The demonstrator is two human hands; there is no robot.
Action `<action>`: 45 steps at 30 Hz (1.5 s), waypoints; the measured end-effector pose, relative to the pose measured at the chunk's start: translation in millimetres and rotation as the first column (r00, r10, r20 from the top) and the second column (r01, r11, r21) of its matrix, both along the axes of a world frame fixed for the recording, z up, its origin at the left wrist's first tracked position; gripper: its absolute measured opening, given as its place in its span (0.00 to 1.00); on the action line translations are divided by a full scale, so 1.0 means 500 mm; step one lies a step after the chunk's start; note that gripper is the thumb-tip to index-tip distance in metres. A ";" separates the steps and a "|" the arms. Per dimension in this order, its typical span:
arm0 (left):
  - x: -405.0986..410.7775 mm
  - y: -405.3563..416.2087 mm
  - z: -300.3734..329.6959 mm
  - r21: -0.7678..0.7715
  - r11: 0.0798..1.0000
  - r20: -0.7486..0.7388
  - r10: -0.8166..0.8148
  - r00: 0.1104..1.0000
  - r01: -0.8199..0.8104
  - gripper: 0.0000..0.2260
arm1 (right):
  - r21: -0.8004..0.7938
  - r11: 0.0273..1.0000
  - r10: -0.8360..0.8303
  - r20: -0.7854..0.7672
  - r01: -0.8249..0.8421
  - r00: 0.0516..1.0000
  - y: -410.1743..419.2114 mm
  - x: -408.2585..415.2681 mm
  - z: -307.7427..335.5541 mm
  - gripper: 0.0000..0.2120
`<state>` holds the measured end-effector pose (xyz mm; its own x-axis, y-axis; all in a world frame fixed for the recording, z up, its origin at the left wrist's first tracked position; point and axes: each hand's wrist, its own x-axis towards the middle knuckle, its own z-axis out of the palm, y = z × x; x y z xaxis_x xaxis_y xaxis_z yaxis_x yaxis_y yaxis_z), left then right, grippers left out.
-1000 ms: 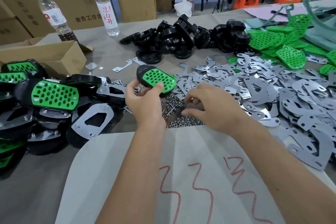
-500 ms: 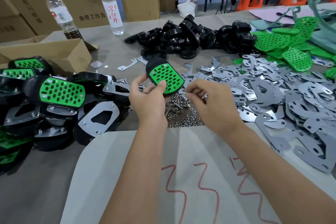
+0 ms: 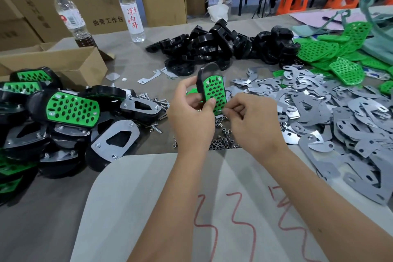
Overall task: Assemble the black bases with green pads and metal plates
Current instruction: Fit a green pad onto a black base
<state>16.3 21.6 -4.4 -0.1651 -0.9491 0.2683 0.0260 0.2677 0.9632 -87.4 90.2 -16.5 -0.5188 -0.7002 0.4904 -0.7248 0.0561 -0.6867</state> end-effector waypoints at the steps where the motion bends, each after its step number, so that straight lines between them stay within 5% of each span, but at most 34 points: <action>1: 0.000 -0.001 0.001 -0.002 1.000 -0.003 -0.004 1.000 0.004 0.24 | 0.005 1.000 -0.029 0.132 0.029 0.991 0.000 -0.004 -0.002 0.11; 4: -0.001 -0.004 0.002 0.010 1.000 -0.013 -0.028 1.000 0.028 0.22 | 0.011 0.999 -0.041 0.437 0.040 0.898 0.003 -0.017 -0.002 0.11; 7: -0.002 -0.001 -0.001 -0.010 1.000 0.036 -0.025 0.999 0.025 0.22 | 0.015 0.999 -0.034 0.067 0.033 0.997 0.007 -0.010 0.007 0.09; 9: 0.000 -0.002 -0.006 -0.014 1.000 0.059 -0.012 0.998 0.013 0.21 | 0.035 0.999 0.018 -0.221 -0.010 0.975 0.007 0.000 0.012 0.07; 10: 0.001 -0.005 -0.008 -0.012 1.000 0.064 -0.012 0.998 0.013 0.21 | 0.046 0.998 0.051 -0.245 -0.041 0.968 0.006 -0.001 0.012 0.07; 14: -0.001 -0.010 -0.009 0.001 0.999 0.088 -0.036 0.995 0.036 0.21 | 0.062 0.993 0.087 0.151 -0.098 0.985 0.011 -0.026 0.005 0.08; 17: -0.006 -0.009 -0.011 0.013 0.999 0.097 -0.042 0.994 0.041 0.21 | 0.025 0.985 0.155 0.272 -0.168 0.950 0.014 -0.033 0.002 0.09; 22: -0.001 -0.014 -0.007 0.190 0.978 -0.121 -0.067 0.990 0.090 0.18 | -0.209 0.939 0.345 0.577 -0.275 0.740 0.012 -0.040 0.001 0.04; 25: -0.001 -0.009 0.001 0.239 0.964 -0.210 -0.063 0.976 0.114 0.18 | -0.205 0.965 0.259 0.671 -0.161 0.695 0.007 -0.039 -0.004 0.15; 28: -0.003 -0.002 0.007 0.264 0.951 -0.273 -0.087 0.958 0.161 0.17 | -0.131 0.973 0.215 0.812 -0.190 0.543 0.005 -0.036 -0.003 0.29; 32: -0.007 -0.001 0.002 0.261 0.954 -0.242 -0.084 0.967 0.148 0.17 | -0.134 0.928 0.309 0.798 -0.347 0.518 0.010 -0.038 0.004 0.20; 36: -0.010 -0.007 -0.011 0.317 0.938 -0.219 -0.069 0.973 0.138 0.16 | -0.193 0.894 0.356 0.853 -0.403 0.381 0.016 -0.044 0.007 0.21; 41: -0.014 -0.005 -0.017 0.264 0.957 -0.147 -0.086 0.985 0.123 0.17 | -0.167 0.896 0.328 0.873 -0.411 0.361 0.020 -0.043 0.013 0.20; 45: -0.009 -0.011 -0.020 0.365 0.916 -0.220 -0.088 0.972 0.166 0.16 | -0.149 0.888 0.322 0.877 -0.436 0.357 0.022 -0.045 0.015 0.12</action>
<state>11.8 15.8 -14.5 -0.2724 -0.9598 -0.0675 0.2325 -0.1338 0.9634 -109.7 101.3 -8.9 -0.2852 -0.9501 -0.1263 0.2844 0.0420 -0.9578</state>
